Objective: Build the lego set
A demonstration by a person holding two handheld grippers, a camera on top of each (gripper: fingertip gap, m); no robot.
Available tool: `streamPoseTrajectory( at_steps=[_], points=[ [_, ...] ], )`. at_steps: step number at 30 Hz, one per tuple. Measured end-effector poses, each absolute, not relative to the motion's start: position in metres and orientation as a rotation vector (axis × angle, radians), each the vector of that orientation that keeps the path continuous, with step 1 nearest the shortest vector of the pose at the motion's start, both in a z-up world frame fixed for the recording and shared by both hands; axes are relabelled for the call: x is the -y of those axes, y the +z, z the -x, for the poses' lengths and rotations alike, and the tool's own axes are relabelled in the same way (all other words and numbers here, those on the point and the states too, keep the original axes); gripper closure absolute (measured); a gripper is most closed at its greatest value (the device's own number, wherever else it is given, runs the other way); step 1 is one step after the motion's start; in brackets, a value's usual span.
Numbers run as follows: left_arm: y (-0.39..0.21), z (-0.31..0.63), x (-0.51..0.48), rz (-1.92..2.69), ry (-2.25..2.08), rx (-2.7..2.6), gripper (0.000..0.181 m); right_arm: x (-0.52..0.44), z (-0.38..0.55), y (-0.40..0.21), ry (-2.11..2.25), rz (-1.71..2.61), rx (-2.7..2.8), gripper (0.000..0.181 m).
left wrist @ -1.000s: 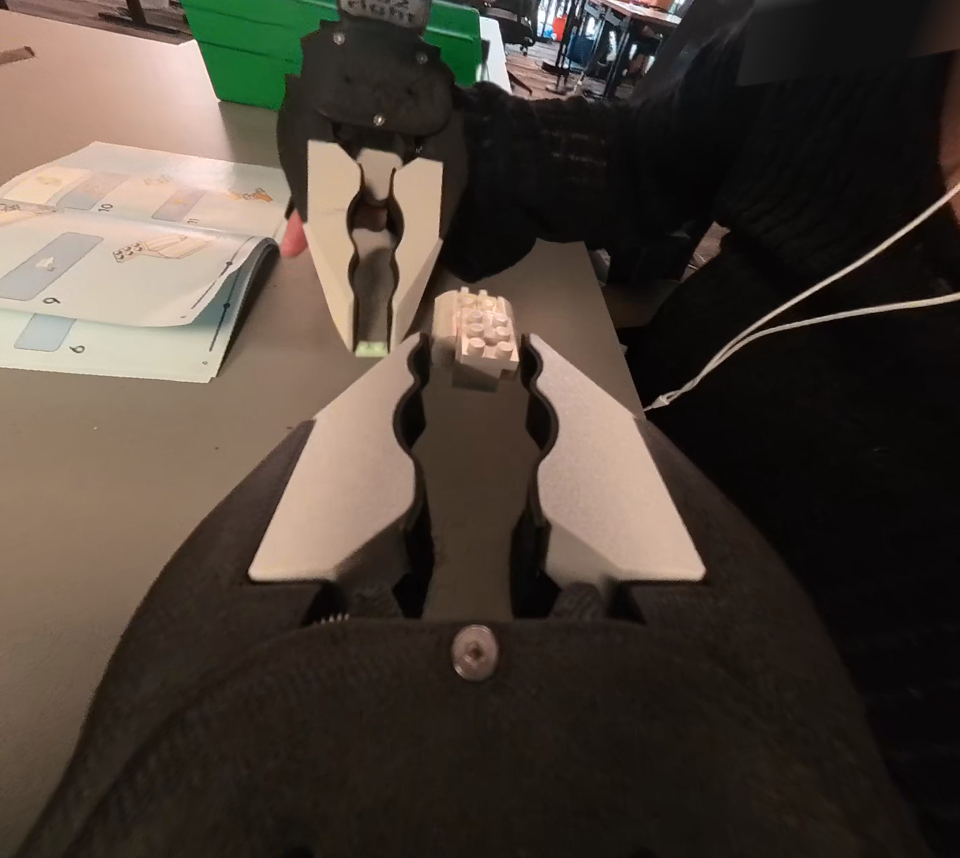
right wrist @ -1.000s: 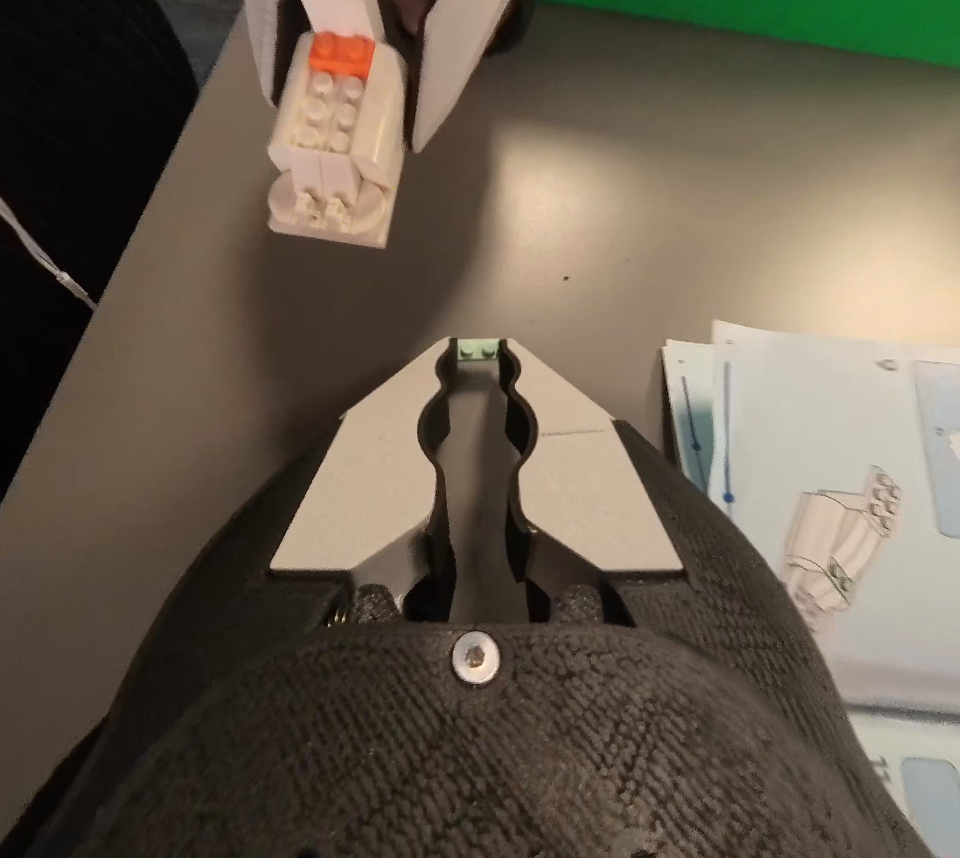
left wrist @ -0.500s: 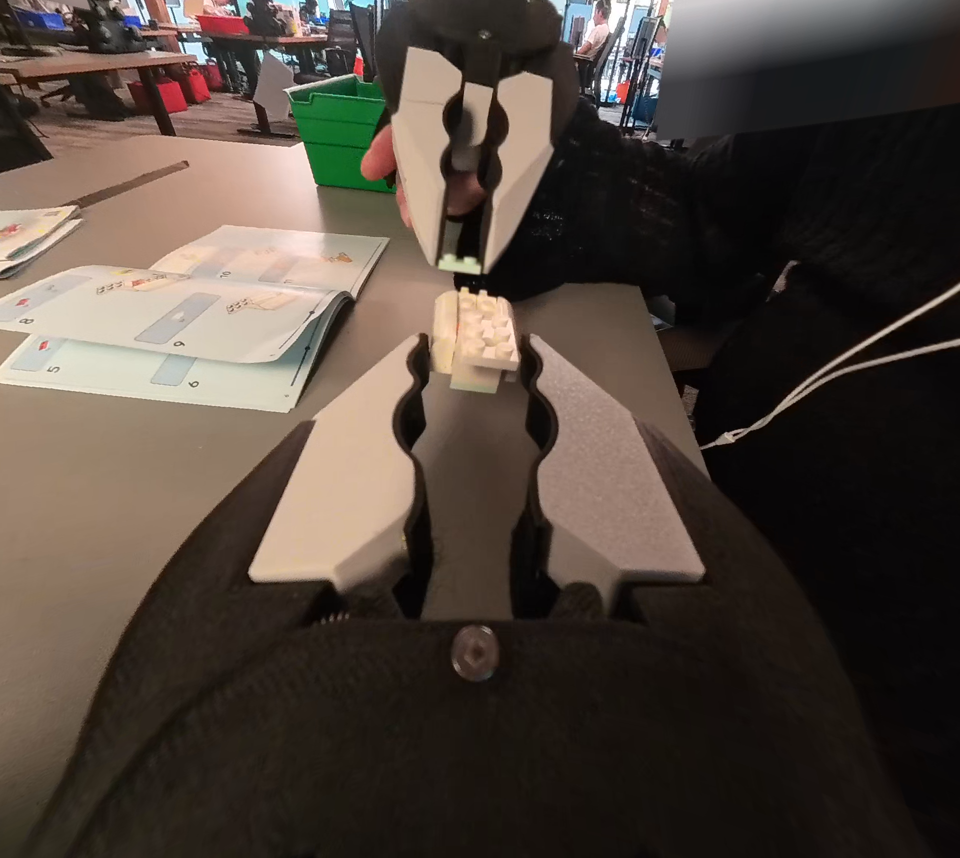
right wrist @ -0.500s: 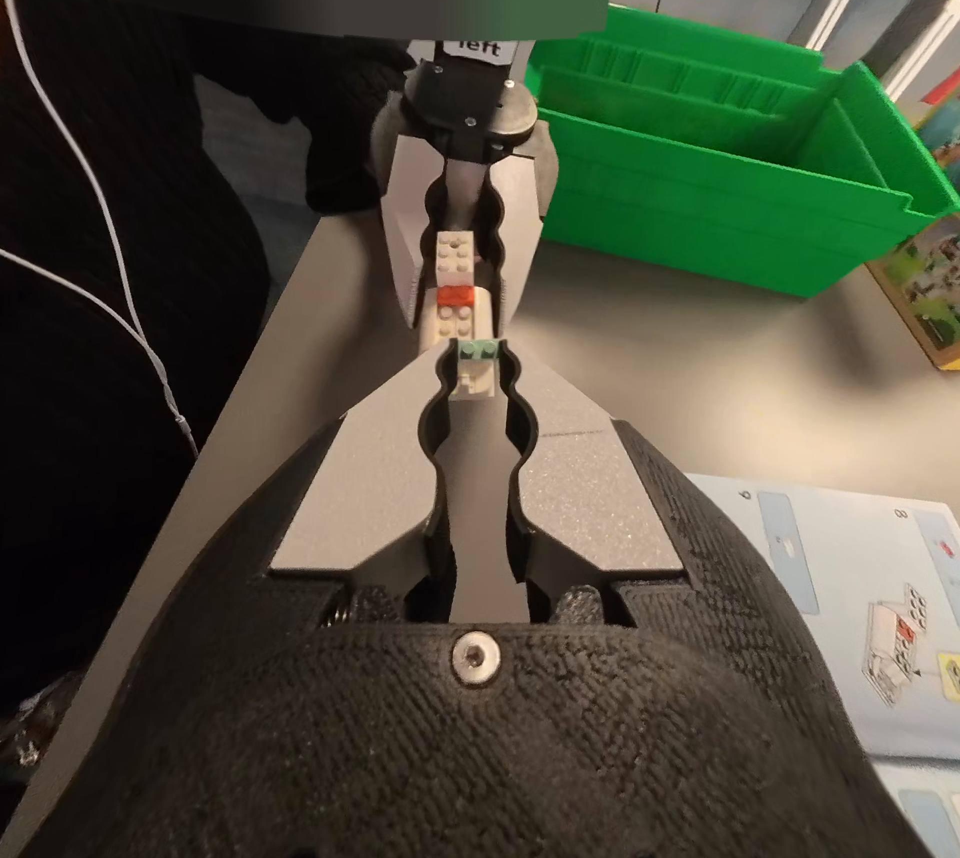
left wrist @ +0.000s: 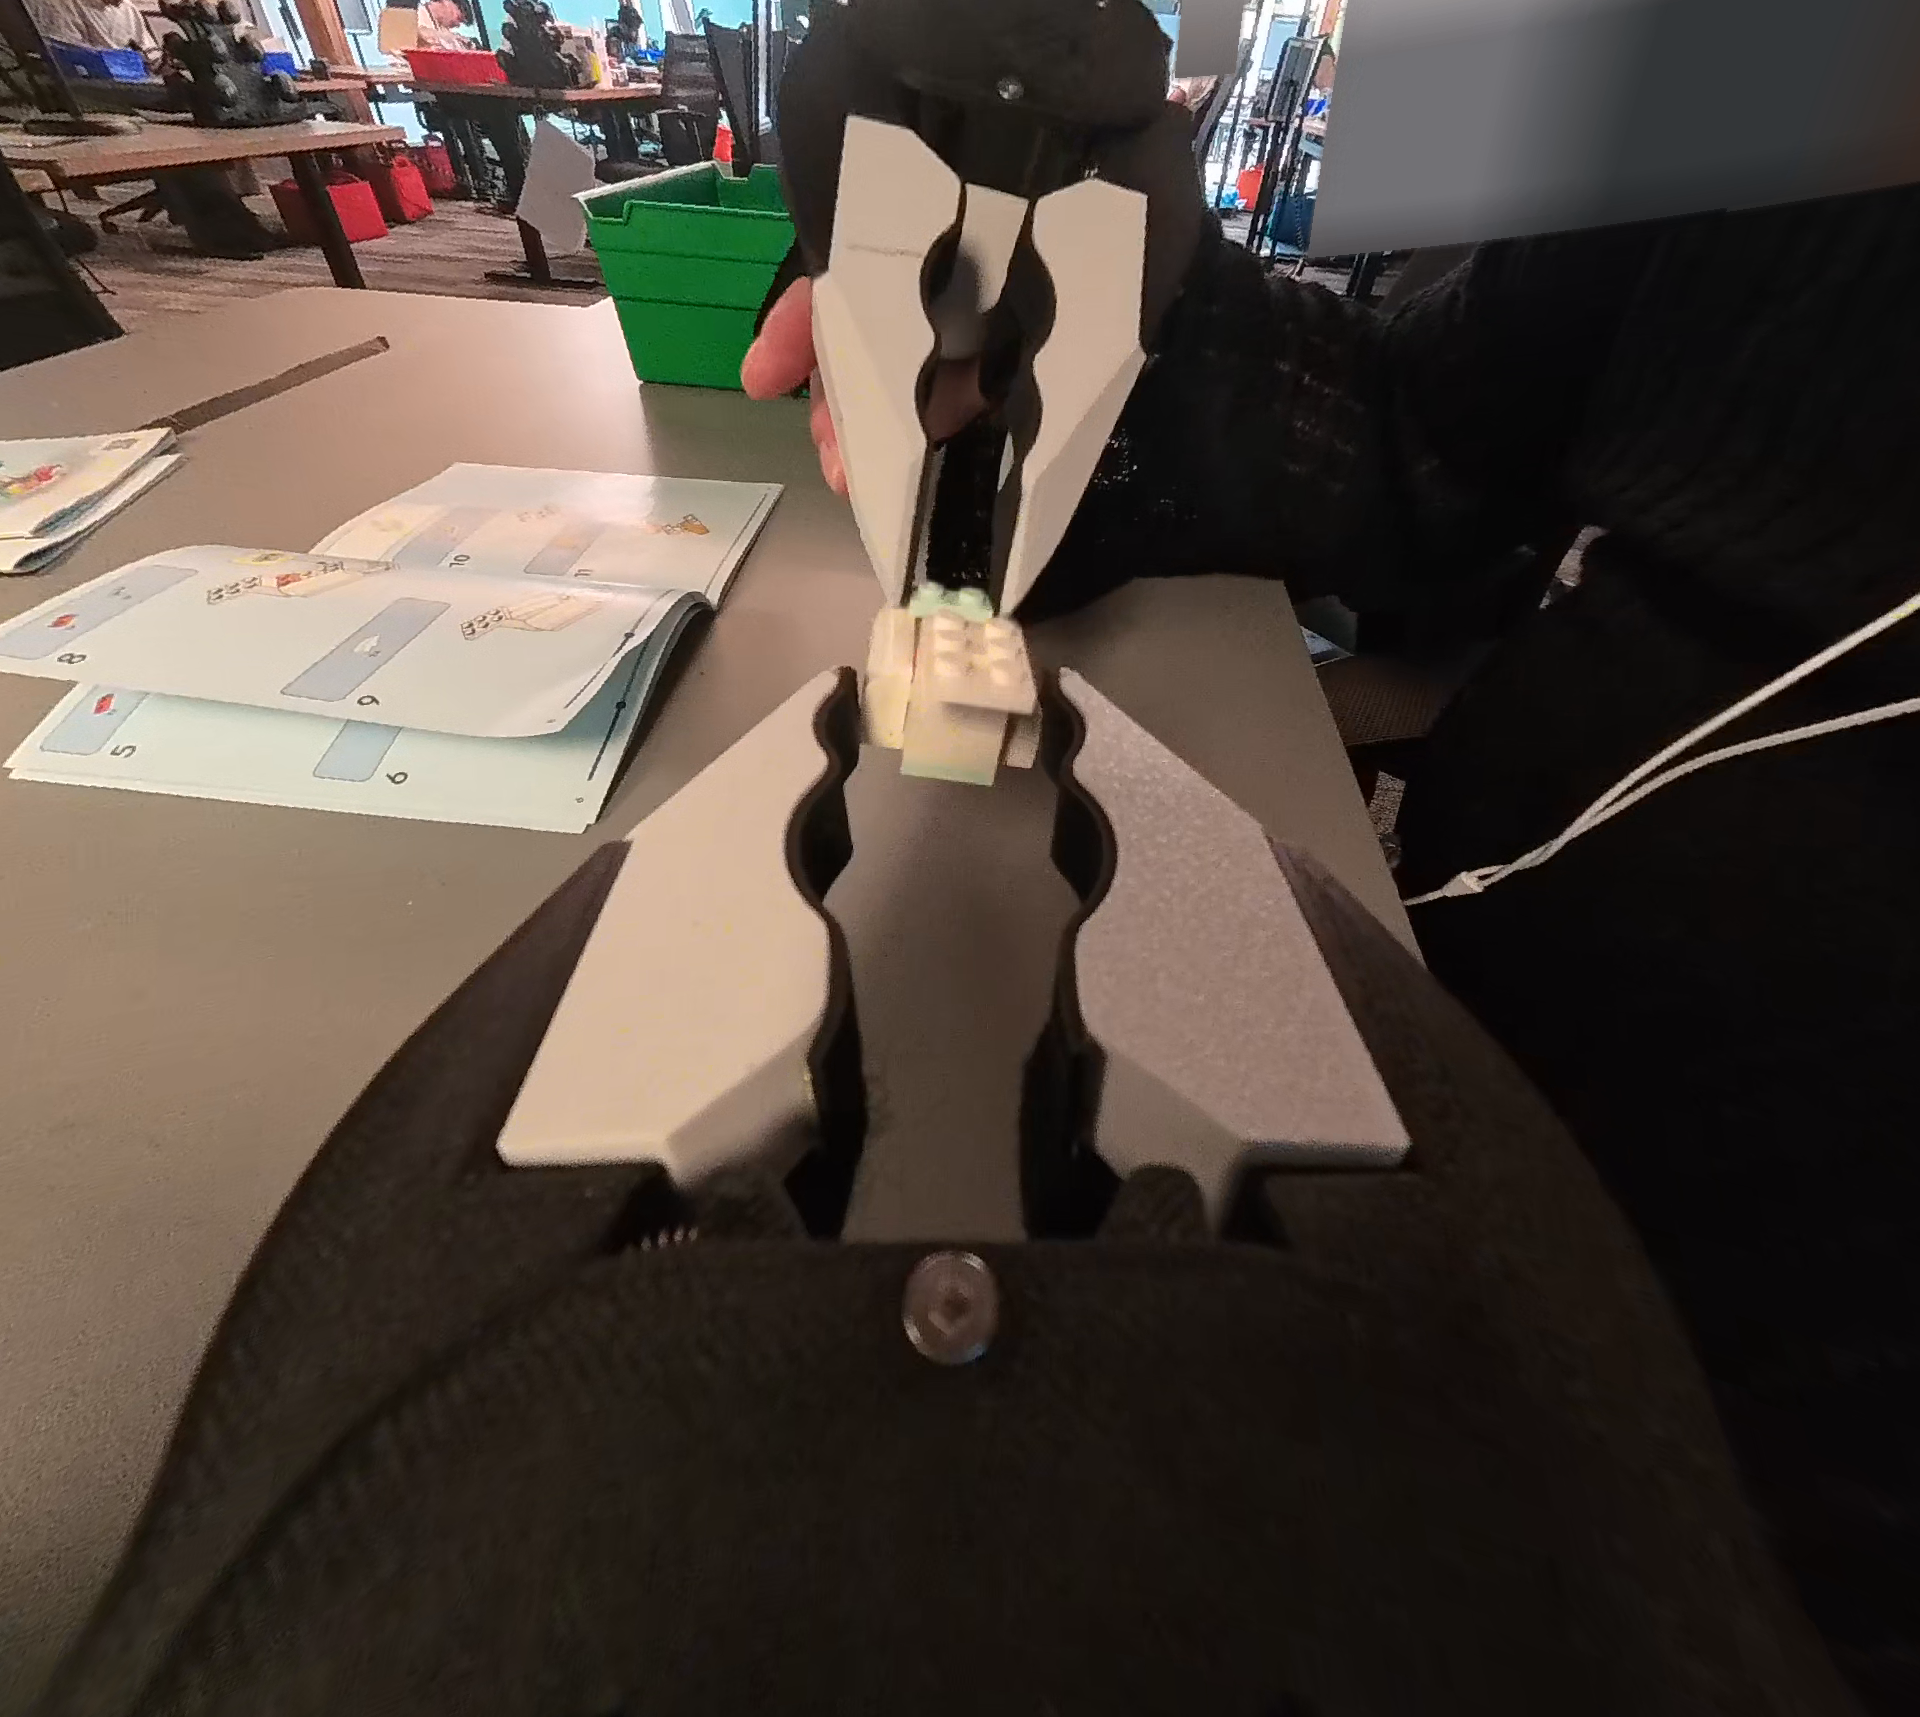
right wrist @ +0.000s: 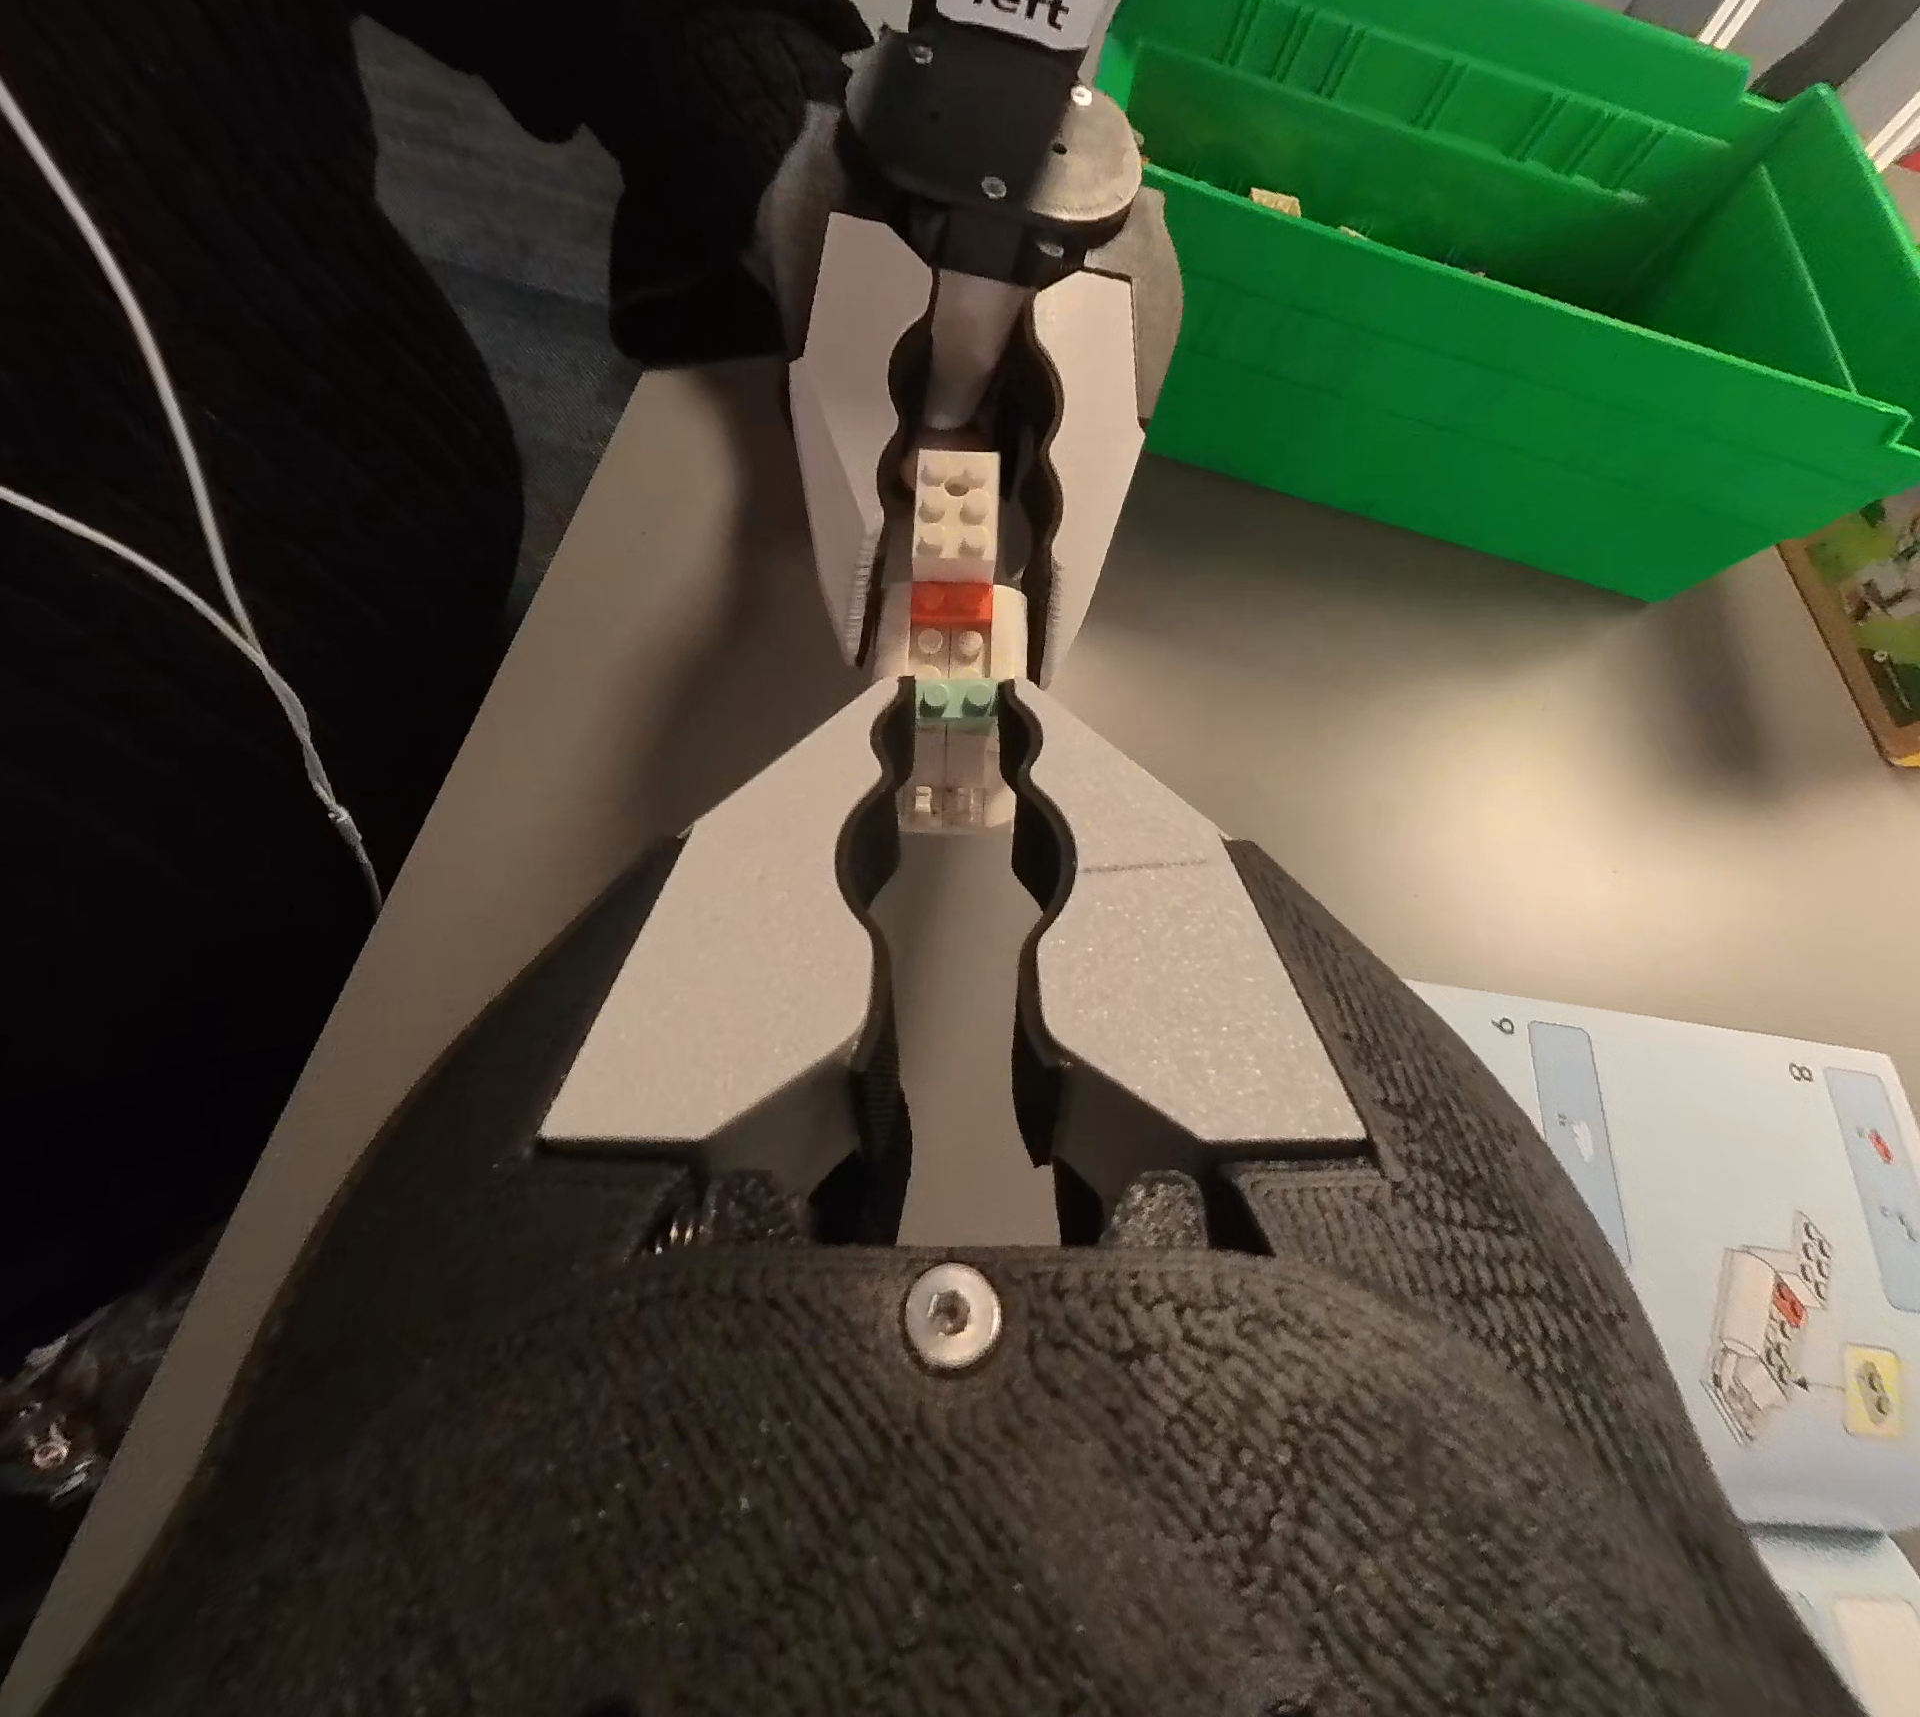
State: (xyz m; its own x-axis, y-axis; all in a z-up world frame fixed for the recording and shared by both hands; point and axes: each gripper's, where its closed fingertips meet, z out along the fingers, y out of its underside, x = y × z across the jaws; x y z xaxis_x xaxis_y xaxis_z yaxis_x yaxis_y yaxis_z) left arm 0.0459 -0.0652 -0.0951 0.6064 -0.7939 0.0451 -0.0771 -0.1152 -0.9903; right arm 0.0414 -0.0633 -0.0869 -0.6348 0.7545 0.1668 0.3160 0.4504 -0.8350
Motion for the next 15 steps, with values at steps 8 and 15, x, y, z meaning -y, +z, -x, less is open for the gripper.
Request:
streamPoseTrajectory(
  at_steps=[8, 15],
  points=[
    [-0.091, -0.044, 0.065, 1.574, -0.719, -0.729, 0.147, 0.062, -0.042, -0.086, 1.119, 0.919, 2.167, 0.166],
    [-0.084, -0.041, 0.064, 1.539, -0.712, -0.699, 0.147, 0.061, -0.039, -0.079, 1.113, 0.918, 2.123, 0.165]
  ],
)
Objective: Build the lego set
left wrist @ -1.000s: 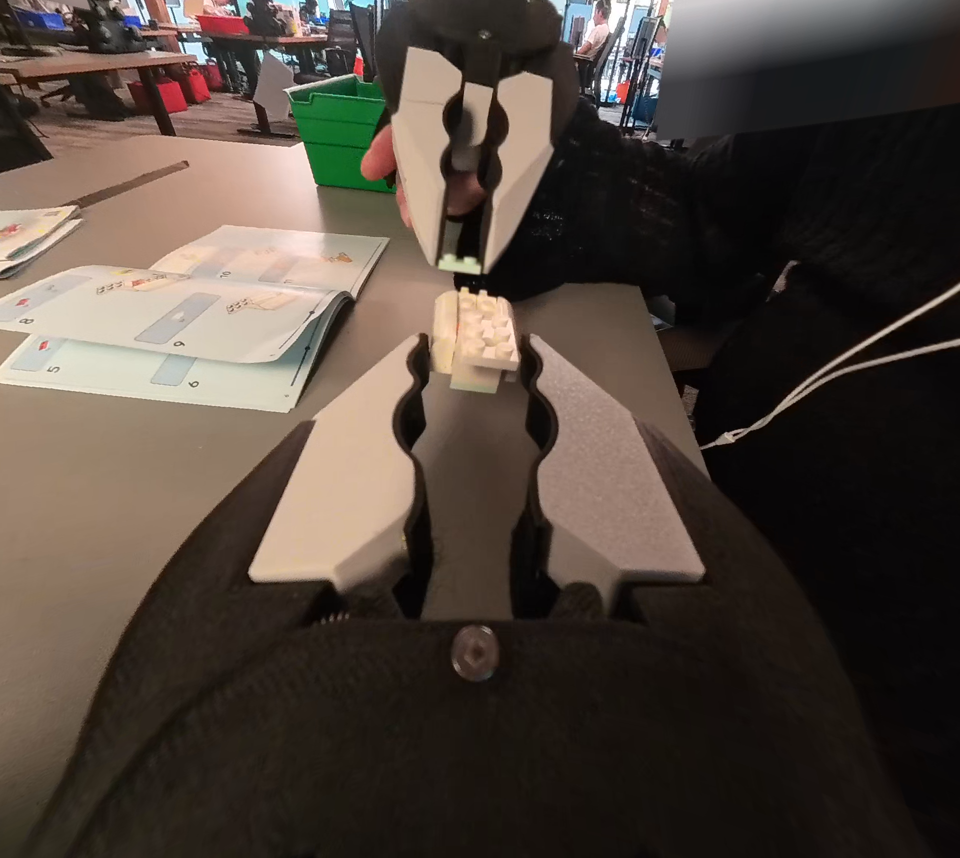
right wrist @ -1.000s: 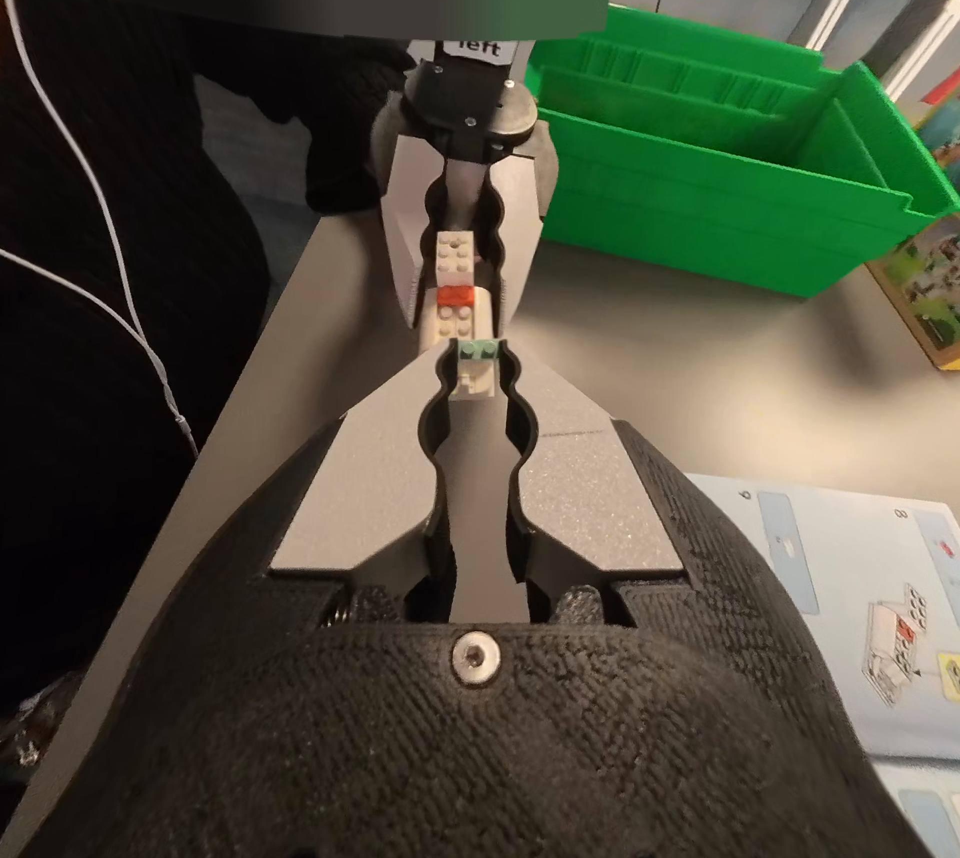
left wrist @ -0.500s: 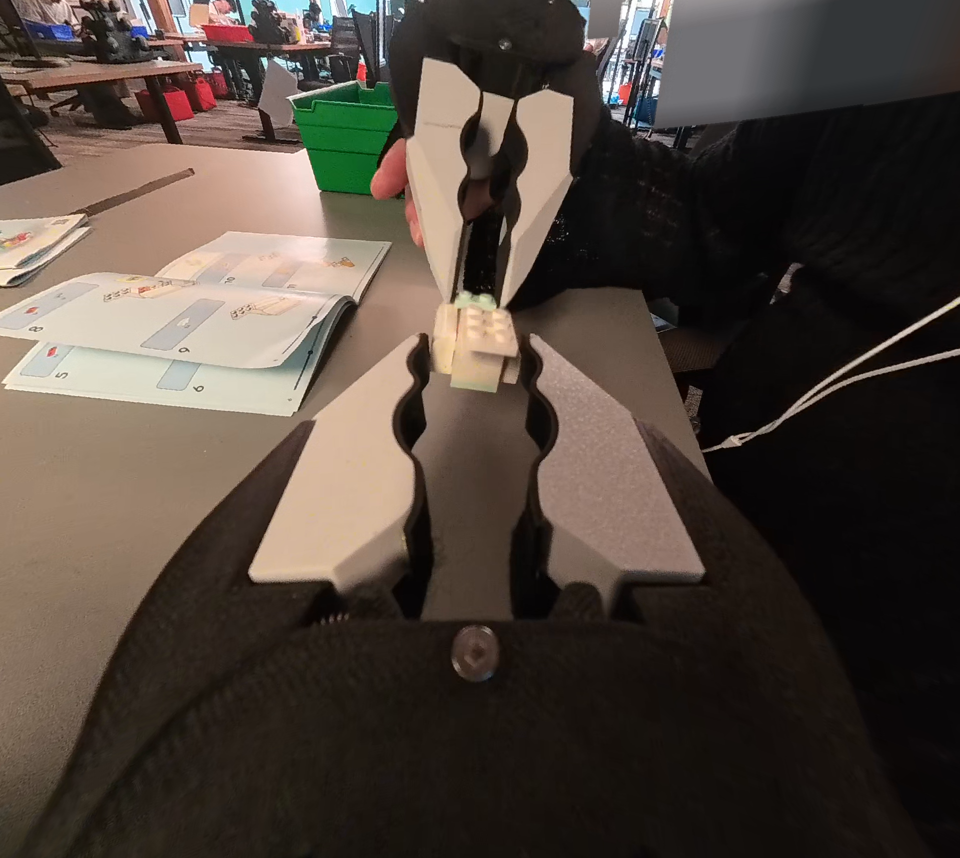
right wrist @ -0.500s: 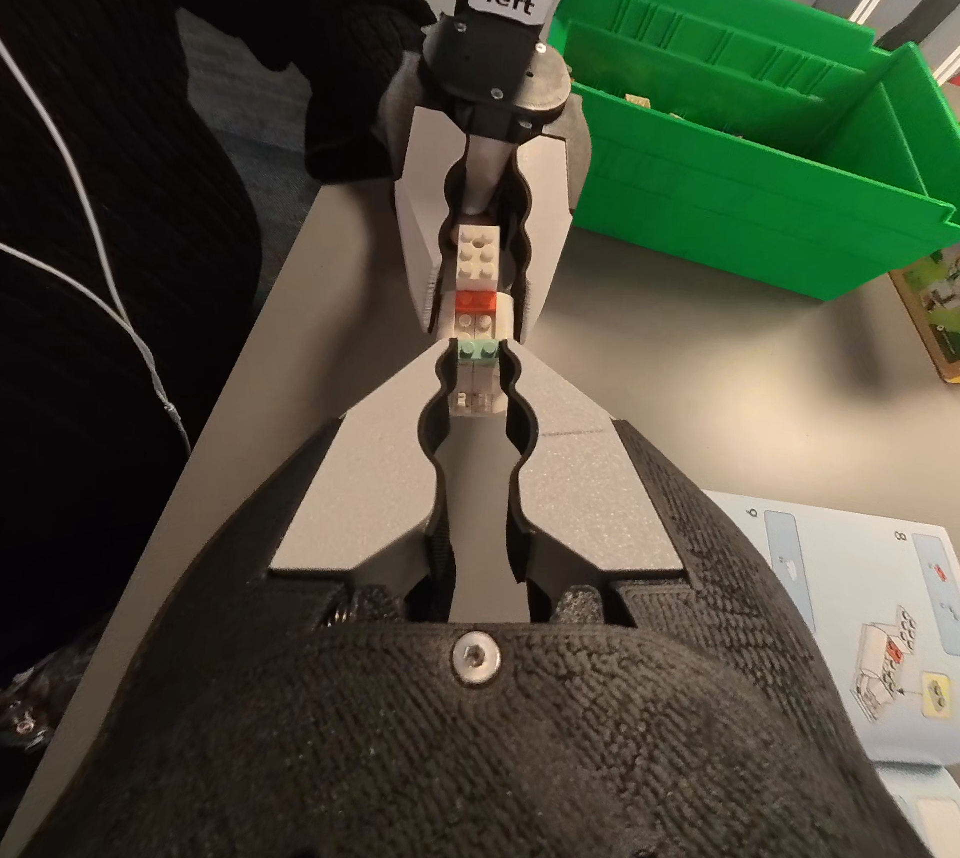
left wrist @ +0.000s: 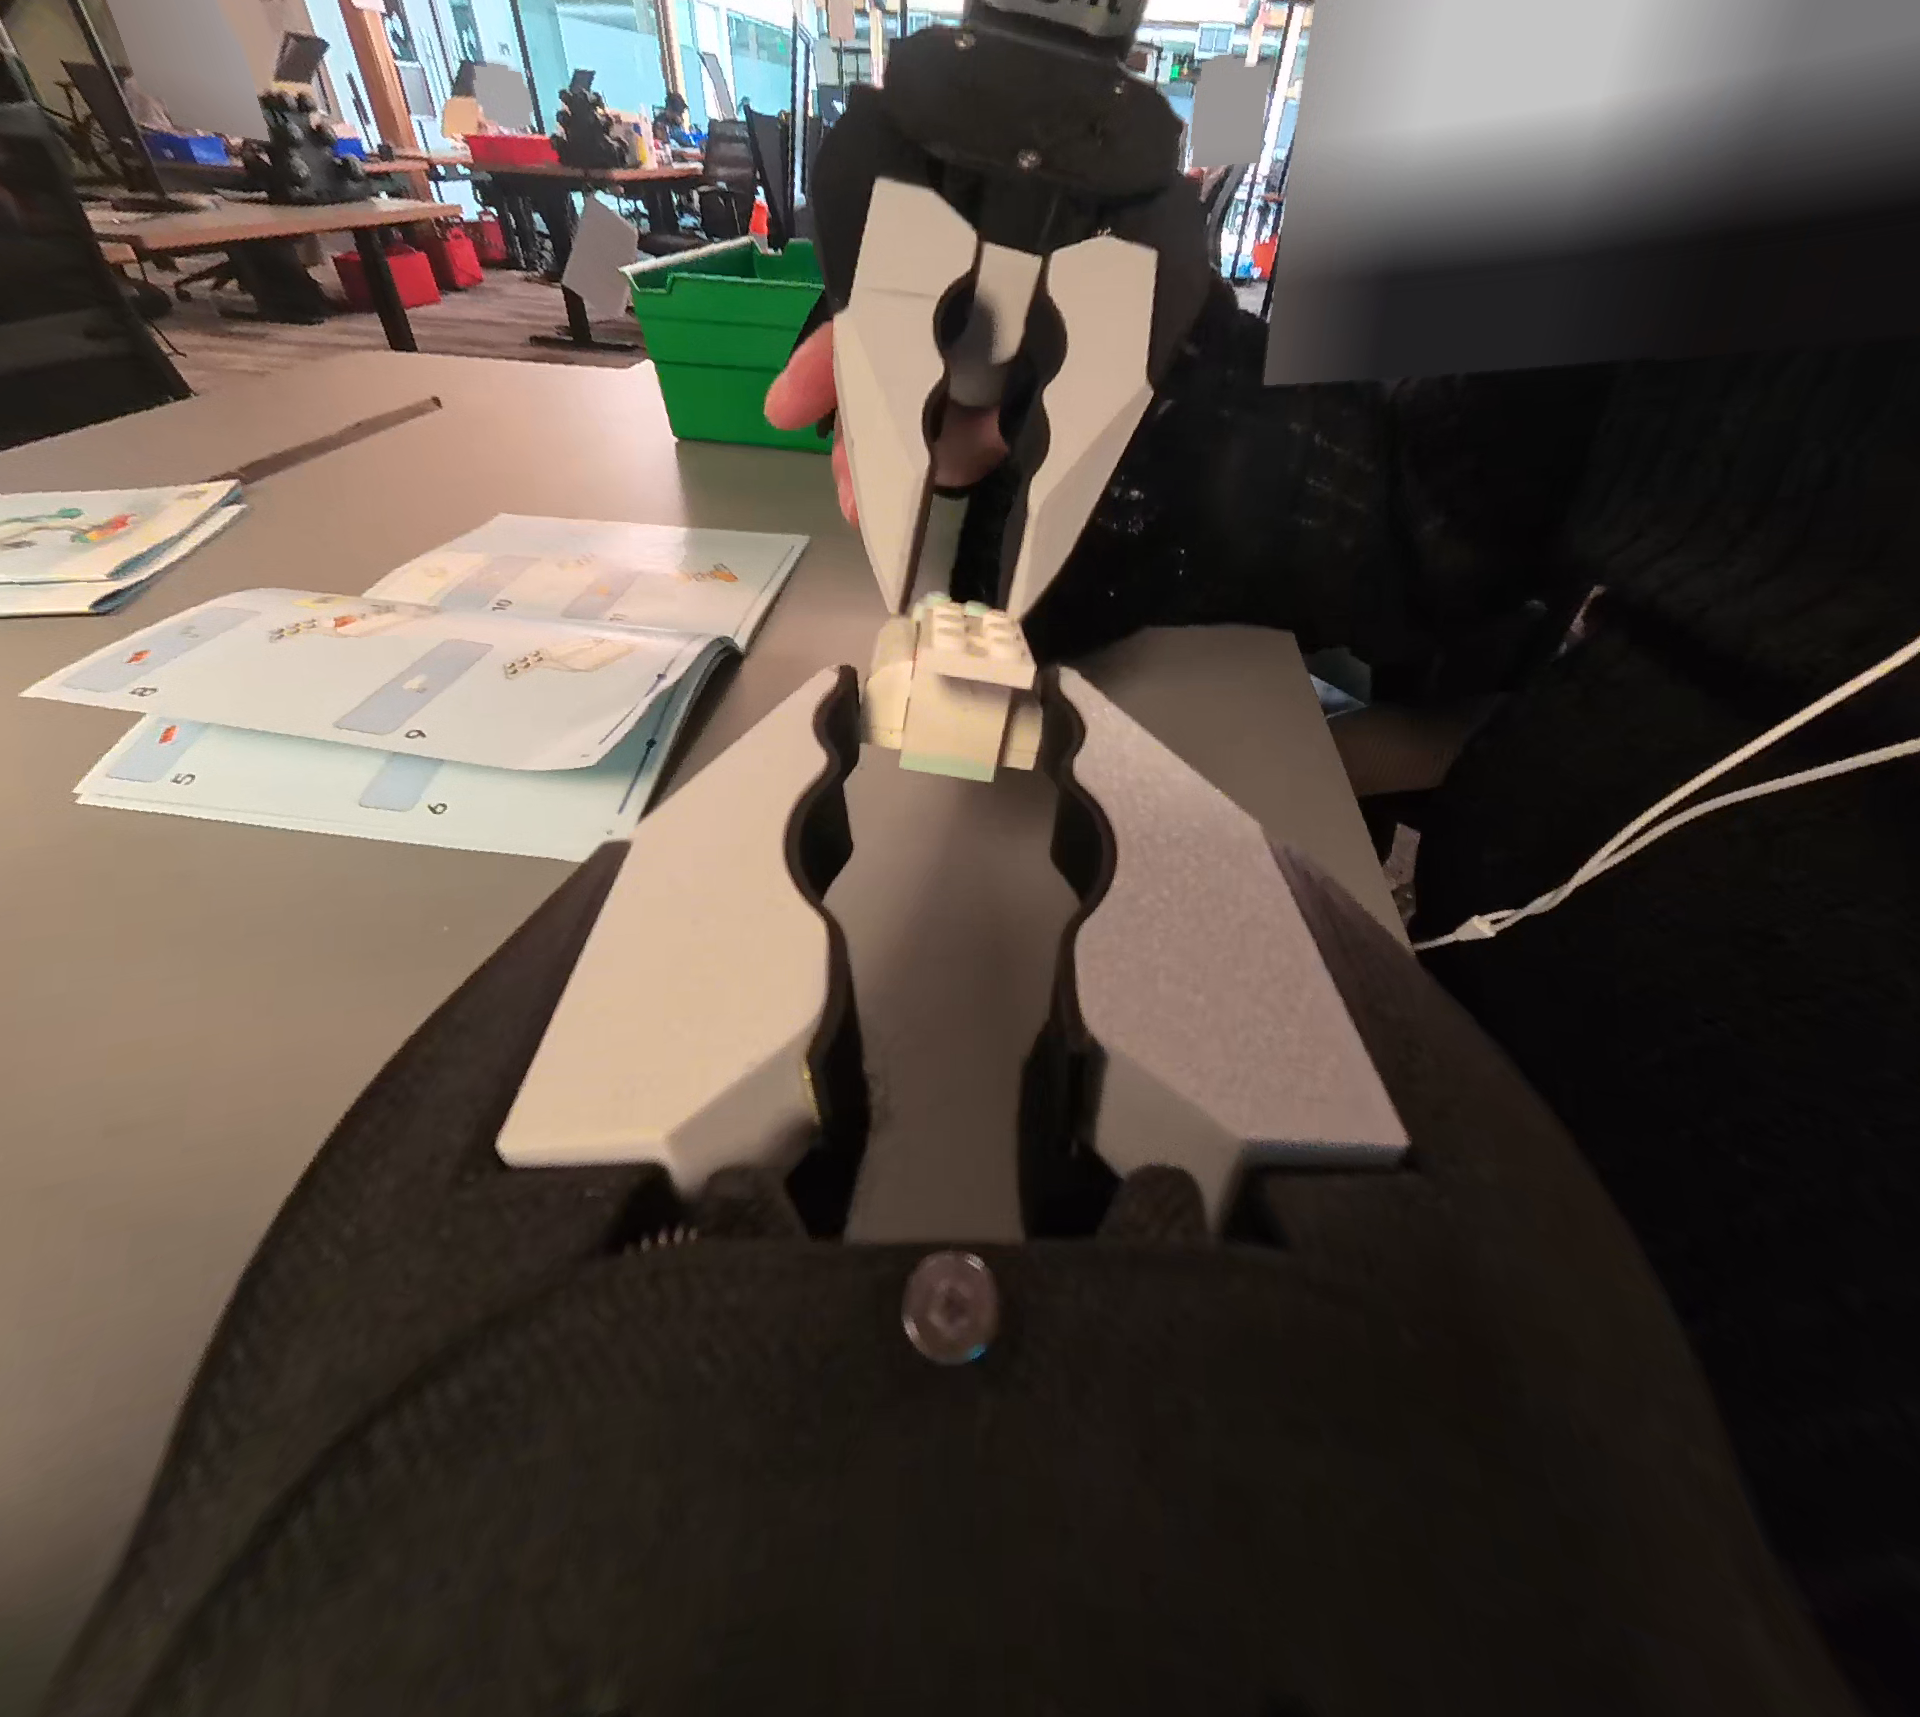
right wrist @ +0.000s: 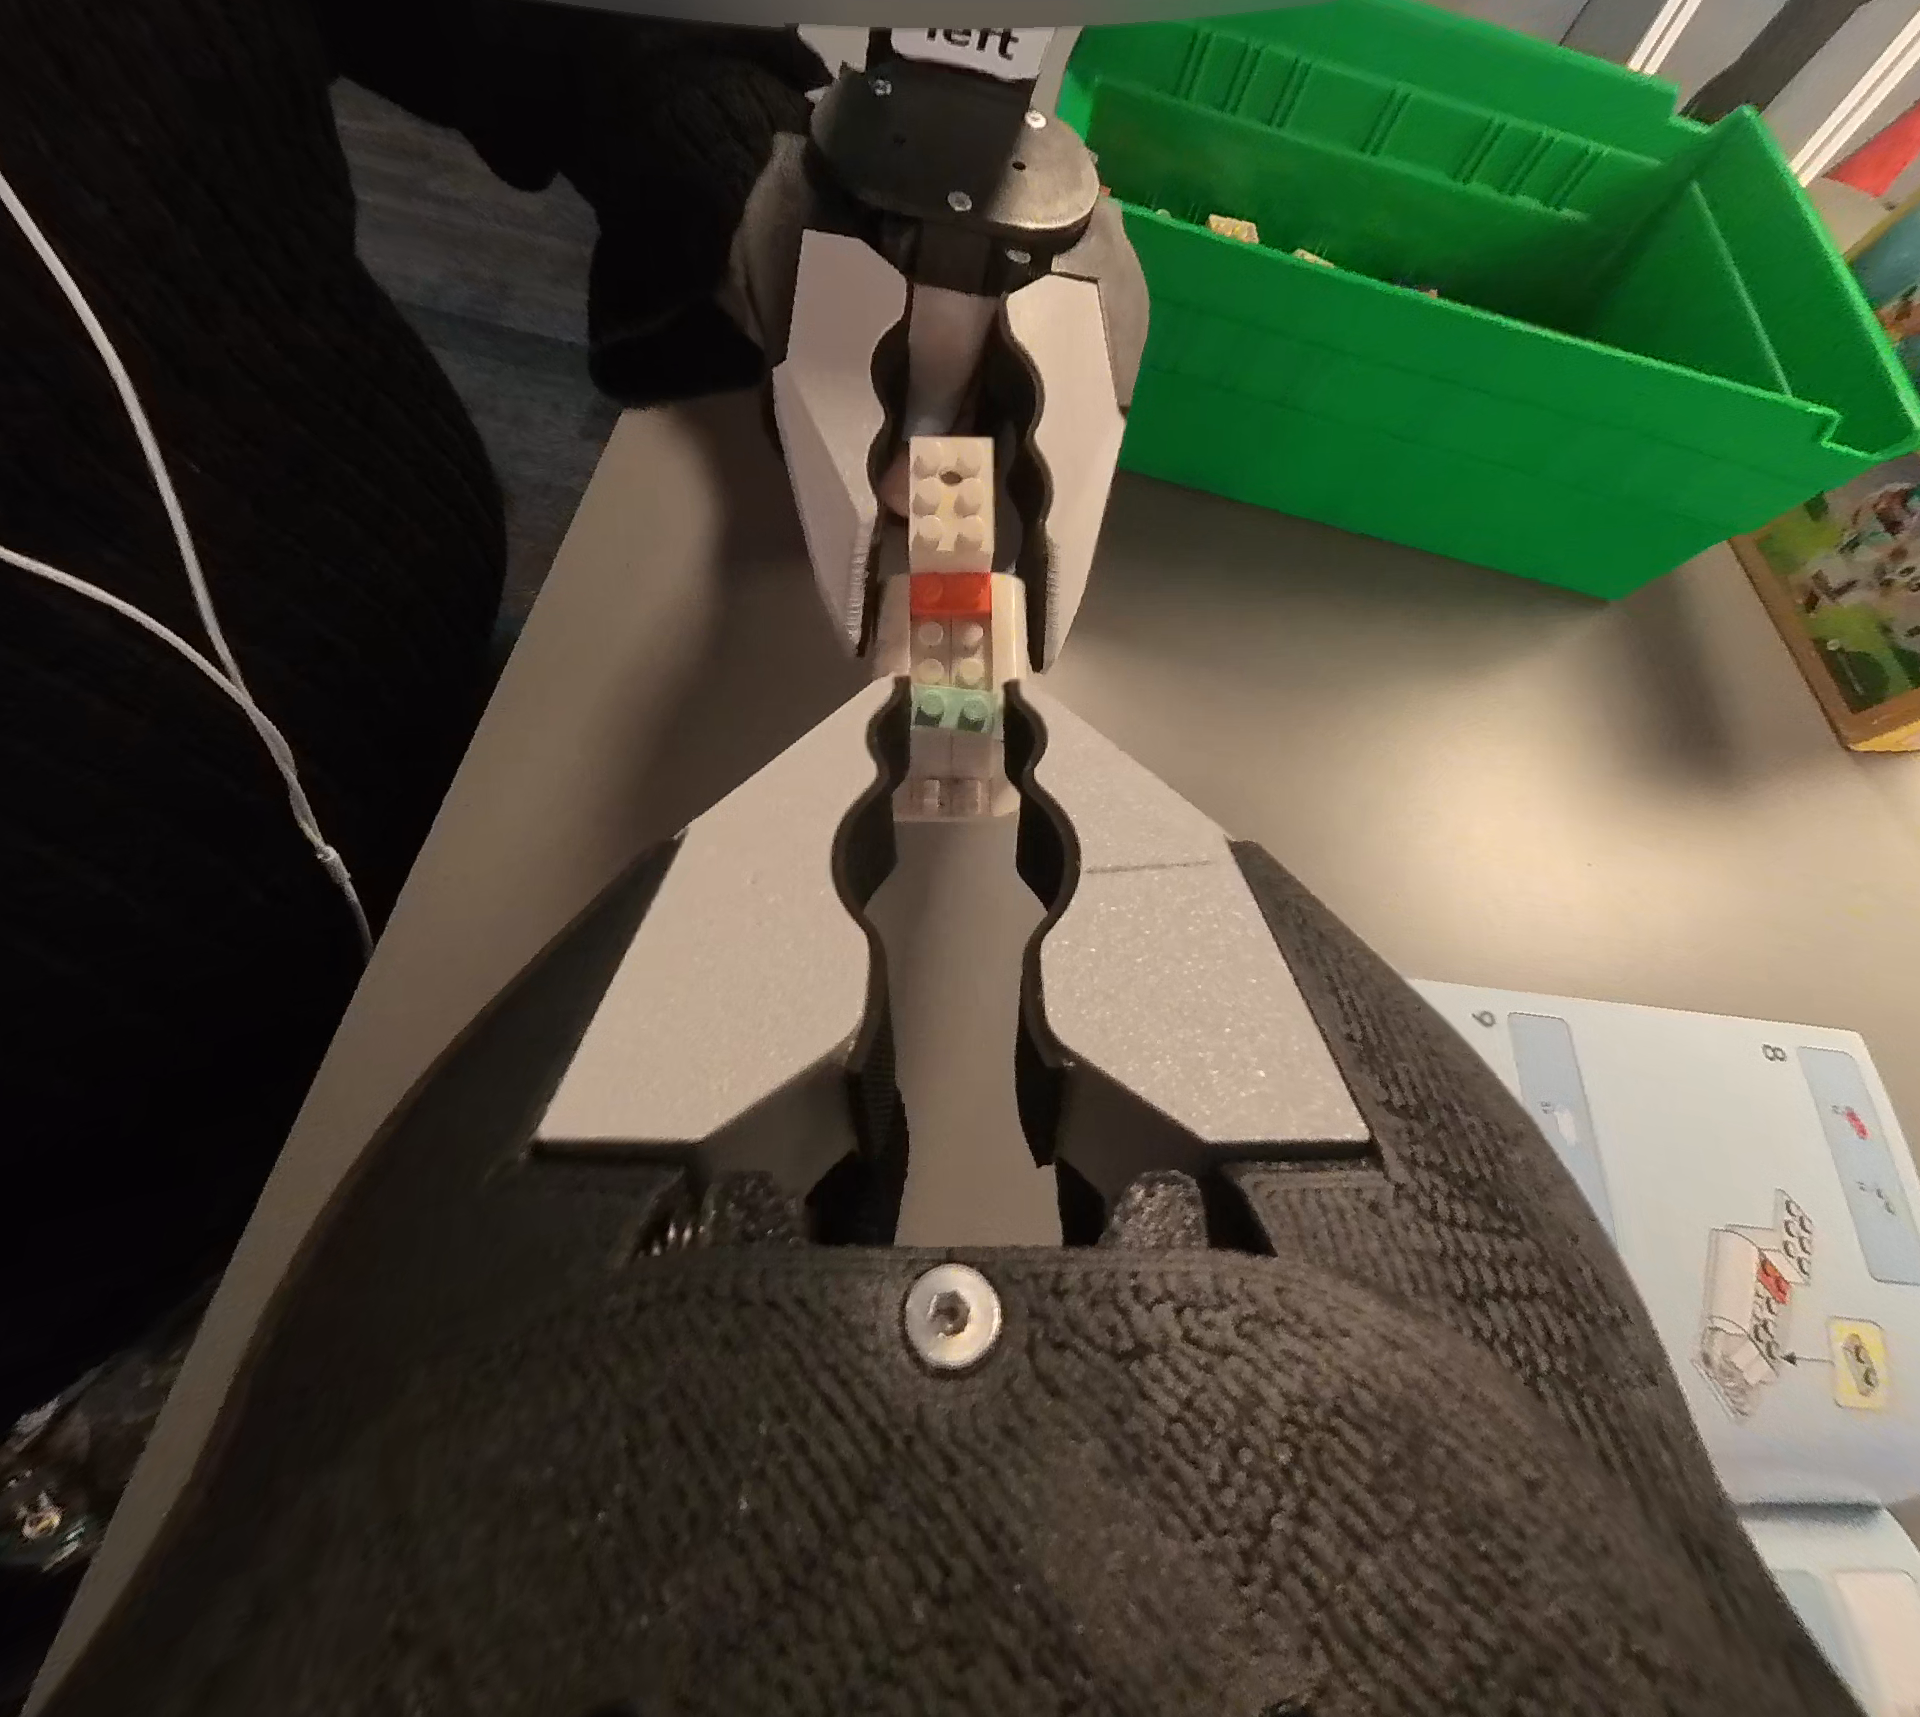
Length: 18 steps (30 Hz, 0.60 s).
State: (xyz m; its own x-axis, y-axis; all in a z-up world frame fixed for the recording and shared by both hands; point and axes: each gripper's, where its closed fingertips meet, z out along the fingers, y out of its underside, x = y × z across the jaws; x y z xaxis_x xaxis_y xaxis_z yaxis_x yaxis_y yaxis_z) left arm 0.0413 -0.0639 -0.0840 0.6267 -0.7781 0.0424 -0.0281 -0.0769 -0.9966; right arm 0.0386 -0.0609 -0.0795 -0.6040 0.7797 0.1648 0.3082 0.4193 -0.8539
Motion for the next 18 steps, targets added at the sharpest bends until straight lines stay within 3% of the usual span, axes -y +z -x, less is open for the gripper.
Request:
streamPoseTrajectory(
  at_steps=[7, 11, 18],
  points=[
    [-0.079, -0.041, 0.066, 1.508, -0.734, -0.688, 0.147, 0.061, -0.035, -0.072, 1.110, 0.899, 2.080, 0.161],
    [-0.074, -0.039, 0.066, 1.489, -0.754, -0.665, 0.147, 0.061, -0.033, -0.061, 1.119, 0.838, 2.014, 0.145],
    [-0.062, -0.037, 0.070, 1.441, -0.907, -0.596, 0.147, 0.076, -0.046, -0.057, 0.754, 0.343, 1.954, 0.127]
  ],
)
